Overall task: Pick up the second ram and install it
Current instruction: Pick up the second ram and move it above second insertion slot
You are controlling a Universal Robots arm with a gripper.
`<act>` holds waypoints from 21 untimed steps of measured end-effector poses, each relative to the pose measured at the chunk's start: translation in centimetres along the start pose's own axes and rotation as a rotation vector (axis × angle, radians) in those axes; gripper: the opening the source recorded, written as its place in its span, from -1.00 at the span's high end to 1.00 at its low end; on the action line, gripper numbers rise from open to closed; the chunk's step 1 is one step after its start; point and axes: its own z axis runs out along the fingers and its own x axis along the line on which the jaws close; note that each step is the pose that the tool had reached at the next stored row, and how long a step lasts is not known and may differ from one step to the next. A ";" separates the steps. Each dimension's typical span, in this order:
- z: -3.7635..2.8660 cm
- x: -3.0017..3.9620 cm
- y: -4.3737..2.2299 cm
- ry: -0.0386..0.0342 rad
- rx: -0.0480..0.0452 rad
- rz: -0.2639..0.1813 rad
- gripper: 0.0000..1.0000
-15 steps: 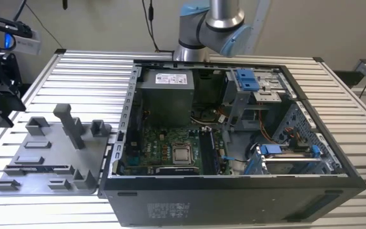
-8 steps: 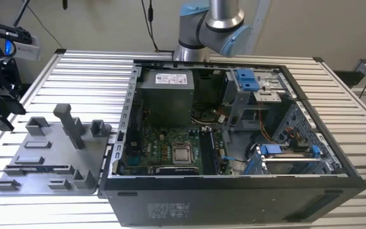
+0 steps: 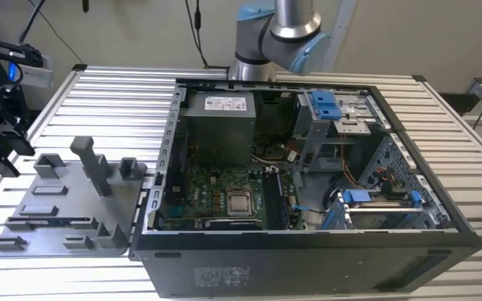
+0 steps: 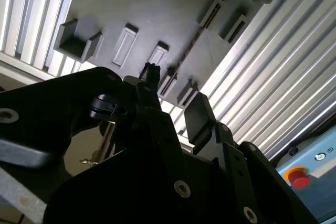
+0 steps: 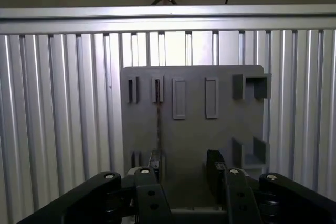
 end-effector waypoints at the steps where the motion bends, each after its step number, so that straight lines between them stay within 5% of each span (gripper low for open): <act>1: 0.16 0.01 0.05 0.0000 0.0000 0.000 0.04; 12: 1.72 0.15 0.27 0.0000 0.0006 0.000 0.04; 21: 2.93 0.94 0.22 0.0000 0.0006 0.000 0.04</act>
